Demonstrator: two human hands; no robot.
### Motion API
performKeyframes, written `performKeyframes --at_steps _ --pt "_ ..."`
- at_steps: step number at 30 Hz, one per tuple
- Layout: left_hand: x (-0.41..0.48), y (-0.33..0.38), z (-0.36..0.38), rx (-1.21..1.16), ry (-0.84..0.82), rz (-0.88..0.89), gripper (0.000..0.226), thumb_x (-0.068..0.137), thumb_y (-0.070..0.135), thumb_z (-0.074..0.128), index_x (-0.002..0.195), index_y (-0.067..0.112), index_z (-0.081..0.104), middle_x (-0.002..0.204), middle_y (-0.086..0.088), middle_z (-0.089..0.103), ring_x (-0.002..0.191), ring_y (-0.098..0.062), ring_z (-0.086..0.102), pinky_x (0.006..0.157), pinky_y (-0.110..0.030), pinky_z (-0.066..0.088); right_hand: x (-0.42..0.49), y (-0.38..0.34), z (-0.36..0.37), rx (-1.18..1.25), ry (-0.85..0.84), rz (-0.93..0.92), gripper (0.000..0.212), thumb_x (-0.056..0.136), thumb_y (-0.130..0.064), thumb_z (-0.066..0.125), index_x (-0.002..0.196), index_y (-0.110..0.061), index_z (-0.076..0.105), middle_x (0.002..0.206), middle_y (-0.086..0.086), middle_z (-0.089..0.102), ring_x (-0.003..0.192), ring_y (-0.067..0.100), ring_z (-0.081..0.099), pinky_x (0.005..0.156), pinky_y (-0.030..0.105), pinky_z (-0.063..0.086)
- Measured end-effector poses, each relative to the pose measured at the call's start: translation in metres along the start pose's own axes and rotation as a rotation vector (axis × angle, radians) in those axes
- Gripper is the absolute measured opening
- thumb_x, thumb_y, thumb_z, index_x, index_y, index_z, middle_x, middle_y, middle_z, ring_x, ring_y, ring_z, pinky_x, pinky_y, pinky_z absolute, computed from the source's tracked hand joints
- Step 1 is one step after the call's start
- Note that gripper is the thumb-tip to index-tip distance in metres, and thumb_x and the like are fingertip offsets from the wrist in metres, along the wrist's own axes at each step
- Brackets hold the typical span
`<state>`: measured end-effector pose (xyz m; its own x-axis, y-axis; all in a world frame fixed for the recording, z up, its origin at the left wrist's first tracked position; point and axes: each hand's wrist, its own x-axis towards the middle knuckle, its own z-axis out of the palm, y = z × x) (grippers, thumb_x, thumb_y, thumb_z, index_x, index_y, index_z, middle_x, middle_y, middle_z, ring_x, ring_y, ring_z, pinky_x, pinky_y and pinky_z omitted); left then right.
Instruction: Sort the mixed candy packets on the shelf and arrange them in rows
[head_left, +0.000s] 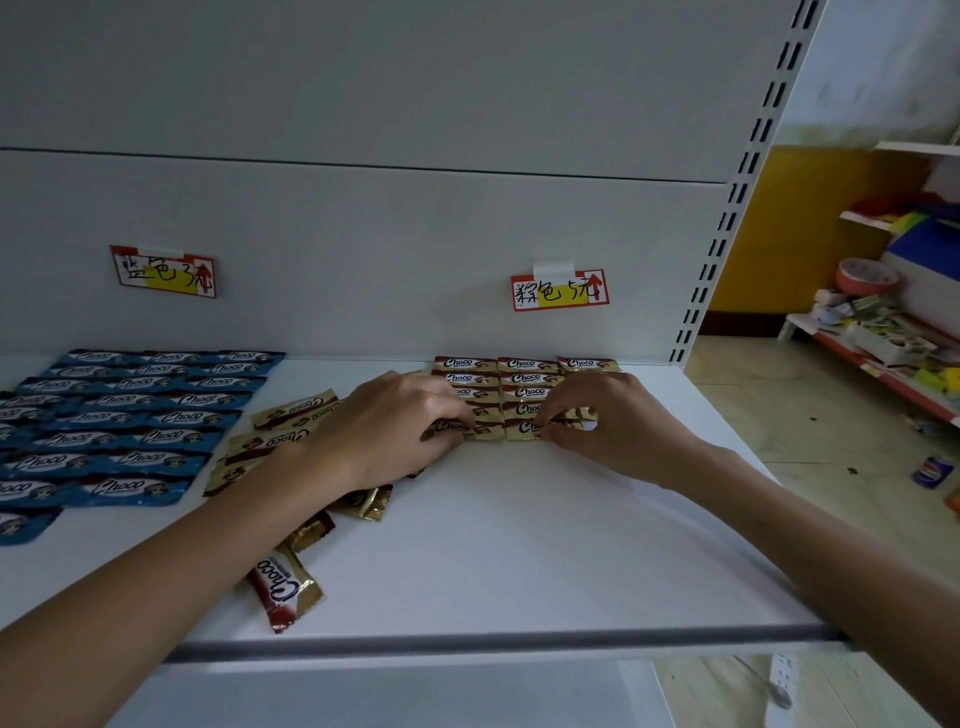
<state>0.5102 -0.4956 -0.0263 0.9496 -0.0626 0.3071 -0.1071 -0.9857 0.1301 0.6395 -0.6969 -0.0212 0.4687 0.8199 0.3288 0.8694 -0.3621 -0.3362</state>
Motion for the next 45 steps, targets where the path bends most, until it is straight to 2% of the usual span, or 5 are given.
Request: performKeyframes --at_steps 14,23,29,37,45 --pt "-0.073 -0.011 -0.03 -0.132 0.029 -0.135 0.049 0.073 0.057 0.037 0.105 0.033 0.066 0.101 0.022 0.059 0.098 0.005 0.048 0.088 -0.022 0.042 0.017 -0.068 0.03 0.101 -0.001 -0.264 0.017 0.082 -0.014 0.069 0.099 -0.013 0.072 0.098 -0.001 0.07 0.078 -0.004 0.05 0.069 0.005 0.036" --pt "-0.084 -0.016 -0.034 -0.089 -0.005 -0.136 0.05 0.069 0.066 0.042 0.096 0.033 0.068 0.1 0.021 0.058 0.097 0.002 0.049 0.087 -0.03 0.044 0.016 -0.081 0.038 0.019 -0.094 -0.302 0.016 0.079 -0.013 0.062 0.093 -0.014 0.07 0.087 -0.001 0.068 0.076 0.017 0.062 0.068 0.038 0.052" --pt "-0.07 -0.003 -0.036 -0.212 0.157 -0.089 0.02 0.074 0.022 0.075 0.076 0.033 0.059 0.08 0.018 0.057 0.084 -0.001 0.052 0.072 -0.02 0.043 0.003 -0.067 0.023 0.063 0.02 -0.161 0.022 0.081 -0.007 0.058 0.097 -0.014 0.071 0.083 -0.002 0.07 0.073 0.015 0.061 0.066 0.032 0.05" --pt "-0.042 0.03 -0.016 -0.314 -0.036 0.063 0.035 0.066 0.064 0.06 0.085 0.036 0.068 0.086 0.022 0.064 0.083 0.0 0.059 0.07 -0.014 0.043 -0.051 -0.036 -0.009 -0.155 0.11 -0.194 0.016 0.074 -0.015 0.056 0.079 -0.017 0.071 0.081 -0.006 0.068 0.076 0.013 0.061 0.064 0.026 0.052" --pt "-0.049 0.028 -0.018 -0.298 0.014 -0.044 0.019 0.078 0.027 0.072 0.094 0.035 0.065 0.086 0.027 0.056 0.086 0.009 0.05 0.068 -0.004 0.034 -0.062 -0.025 -0.006 -0.017 0.109 -0.124 0.016 0.081 -0.018 0.068 0.097 -0.019 0.07 0.097 -0.007 0.067 0.089 0.01 0.06 0.079 0.026 0.051"
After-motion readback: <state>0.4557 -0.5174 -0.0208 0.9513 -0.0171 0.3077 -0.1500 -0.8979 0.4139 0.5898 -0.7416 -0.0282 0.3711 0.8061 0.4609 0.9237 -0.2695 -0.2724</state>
